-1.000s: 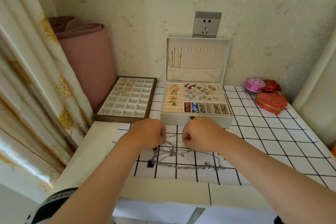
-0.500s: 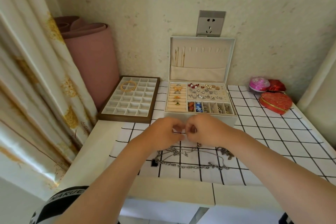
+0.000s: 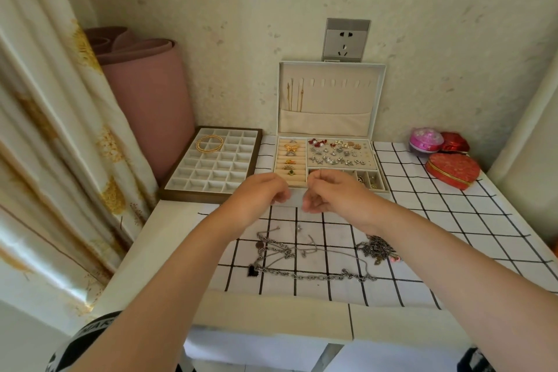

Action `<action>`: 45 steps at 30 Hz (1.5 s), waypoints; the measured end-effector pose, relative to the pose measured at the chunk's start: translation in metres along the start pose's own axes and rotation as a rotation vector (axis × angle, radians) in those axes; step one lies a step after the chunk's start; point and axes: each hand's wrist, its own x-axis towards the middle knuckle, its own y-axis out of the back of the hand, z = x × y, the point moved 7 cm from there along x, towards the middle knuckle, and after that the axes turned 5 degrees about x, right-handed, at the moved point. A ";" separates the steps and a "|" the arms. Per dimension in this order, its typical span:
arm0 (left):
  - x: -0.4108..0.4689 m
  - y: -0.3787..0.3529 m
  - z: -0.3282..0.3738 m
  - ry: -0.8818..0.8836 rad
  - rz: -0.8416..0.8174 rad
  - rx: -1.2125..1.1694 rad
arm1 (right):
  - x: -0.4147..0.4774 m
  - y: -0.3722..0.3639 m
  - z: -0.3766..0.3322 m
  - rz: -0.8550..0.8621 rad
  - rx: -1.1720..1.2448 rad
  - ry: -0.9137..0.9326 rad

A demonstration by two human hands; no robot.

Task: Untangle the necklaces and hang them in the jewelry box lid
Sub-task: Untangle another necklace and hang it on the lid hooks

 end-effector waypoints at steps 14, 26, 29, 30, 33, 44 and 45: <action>-0.005 0.014 0.010 -0.021 -0.058 -0.222 | 0.003 0.010 -0.004 0.080 0.196 -0.009; -0.016 0.019 0.032 -0.117 -0.154 -0.294 | -0.013 0.006 -0.016 0.046 -0.855 0.124; -0.015 0.001 0.039 -0.116 -0.173 -0.135 | -0.014 -0.007 -0.035 0.011 -0.432 0.201; -0.014 -0.001 0.042 -0.119 -0.161 -0.083 | -0.014 -0.012 -0.041 -0.018 -0.294 0.210; -0.010 0.001 0.054 -0.129 -0.110 -0.006 | -0.011 -0.014 -0.048 -0.035 -0.077 0.163; 0.018 0.036 0.131 -0.236 -0.137 0.220 | -0.002 0.033 -0.118 0.016 -0.122 0.158; 0.024 0.039 0.137 -0.242 -0.129 0.236 | 0.001 0.040 -0.126 0.034 -0.127 0.170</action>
